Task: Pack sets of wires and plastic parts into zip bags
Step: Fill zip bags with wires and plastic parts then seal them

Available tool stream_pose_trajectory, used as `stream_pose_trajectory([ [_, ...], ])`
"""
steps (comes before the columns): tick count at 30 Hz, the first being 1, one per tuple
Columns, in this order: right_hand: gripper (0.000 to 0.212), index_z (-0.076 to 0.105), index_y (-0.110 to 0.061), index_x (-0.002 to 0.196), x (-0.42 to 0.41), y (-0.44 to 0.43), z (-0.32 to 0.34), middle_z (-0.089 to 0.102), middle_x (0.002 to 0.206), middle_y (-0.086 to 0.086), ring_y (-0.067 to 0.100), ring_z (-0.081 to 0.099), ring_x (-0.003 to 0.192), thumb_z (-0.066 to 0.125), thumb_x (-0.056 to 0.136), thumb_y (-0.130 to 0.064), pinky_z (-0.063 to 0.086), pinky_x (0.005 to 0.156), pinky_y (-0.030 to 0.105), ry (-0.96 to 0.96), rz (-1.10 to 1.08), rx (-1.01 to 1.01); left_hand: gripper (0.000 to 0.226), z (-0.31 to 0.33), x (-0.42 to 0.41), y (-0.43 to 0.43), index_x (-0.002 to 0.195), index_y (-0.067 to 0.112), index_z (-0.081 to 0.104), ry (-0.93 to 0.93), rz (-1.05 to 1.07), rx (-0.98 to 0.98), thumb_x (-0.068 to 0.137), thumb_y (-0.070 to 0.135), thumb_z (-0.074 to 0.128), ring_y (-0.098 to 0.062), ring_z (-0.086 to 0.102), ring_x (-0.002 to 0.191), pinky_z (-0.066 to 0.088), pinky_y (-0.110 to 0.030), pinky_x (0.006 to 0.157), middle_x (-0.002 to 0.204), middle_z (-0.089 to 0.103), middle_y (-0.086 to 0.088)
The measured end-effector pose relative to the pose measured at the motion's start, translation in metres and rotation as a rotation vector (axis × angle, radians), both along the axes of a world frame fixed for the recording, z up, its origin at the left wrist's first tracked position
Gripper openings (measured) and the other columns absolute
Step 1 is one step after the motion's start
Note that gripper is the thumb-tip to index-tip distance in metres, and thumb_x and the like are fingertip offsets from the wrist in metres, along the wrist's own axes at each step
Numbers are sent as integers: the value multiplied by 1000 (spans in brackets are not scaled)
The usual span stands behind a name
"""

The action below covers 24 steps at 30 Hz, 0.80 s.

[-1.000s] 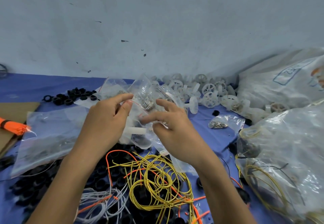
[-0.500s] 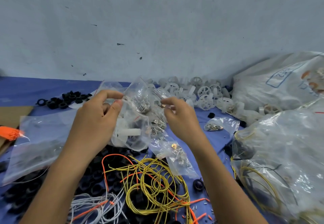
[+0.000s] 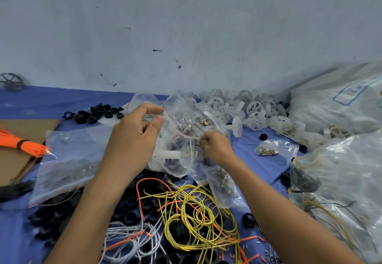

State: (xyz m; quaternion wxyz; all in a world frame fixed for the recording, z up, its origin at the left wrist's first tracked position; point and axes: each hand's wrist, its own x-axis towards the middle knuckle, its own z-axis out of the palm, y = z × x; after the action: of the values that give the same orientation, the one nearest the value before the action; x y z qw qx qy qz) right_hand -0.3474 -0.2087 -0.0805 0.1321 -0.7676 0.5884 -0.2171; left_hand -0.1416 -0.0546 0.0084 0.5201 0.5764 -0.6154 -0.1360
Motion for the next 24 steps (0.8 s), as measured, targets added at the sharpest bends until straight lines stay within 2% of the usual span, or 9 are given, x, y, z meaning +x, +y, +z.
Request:
stream_pose_trajectory([
  [3,27,61,-17,75,-5,13,15,65,73,-2,11,56,63,46,97,-14,40,58,31,-170,-40,-45,12,-2,0,-1,105,38,62,4,11,2,99,32,54,-5,40,42,31,-29,51,46,47,7],
  [8,26,61,-7,96,-19,55,60,63,81,7,18,53,68,41,95,-23,44,60,39,-843,-115,4,12,-4,0,-2,105,39,62,7,4,2,99,34,53,-5,40,43,30,-28,51,47,47,7],
  [9,29,63,-5,96,-24,68,70,62,77,5,18,52,67,41,93,-23,43,59,35,-981,-110,6,12,-4,0,-2,105,39,62,8,2,4,99,34,53,-5,40,43,30,-28,51,48,47,7],
  [12,27,65,-21,69,-36,110,94,48,55,-5,11,40,46,44,85,-21,35,43,22,-1239,18,95,12,-5,-1,-2,105,39,63,3,2,7,99,35,52,-5,39,43,30,-27,49,47,46,9],
  [14,29,60,-24,54,-32,134,106,44,51,-4,10,34,41,45,78,-22,32,40,21,-1172,149,232,14,-4,-3,-1,106,38,64,-10,6,11,99,35,52,-6,40,42,29,-24,47,47,47,8],
  [17,26,56,-19,58,-12,149,106,48,59,-1,14,41,50,48,83,-22,39,45,24,-830,255,244,16,-1,-8,0,107,37,67,-25,-30,32,99,33,54,-11,56,54,44,-28,54,60,64,3],
  [19,24,63,-15,73,7,153,99,57,66,-4,16,54,60,49,92,-16,49,53,27,-770,283,191,16,2,-10,2,109,35,68,-7,-70,58,99,30,56,-21,67,71,55,-42,68,76,72,-2],
  [21,28,71,-26,107,23,156,90,72,96,-10,15,68,89,48,98,-12,58,80,30,-853,390,254,17,7,-10,4,111,36,68,-20,-86,69,98,31,57,-19,70,74,56,-46,73,78,74,2],
  [24,35,63,-34,123,36,153,71,64,122,-17,3,59,113,54,98,-12,52,95,27,-720,379,77,17,13,-5,8,110,38,68,-34,-83,38,99,35,55,-16,69,69,56,-43,70,74,73,2],
])
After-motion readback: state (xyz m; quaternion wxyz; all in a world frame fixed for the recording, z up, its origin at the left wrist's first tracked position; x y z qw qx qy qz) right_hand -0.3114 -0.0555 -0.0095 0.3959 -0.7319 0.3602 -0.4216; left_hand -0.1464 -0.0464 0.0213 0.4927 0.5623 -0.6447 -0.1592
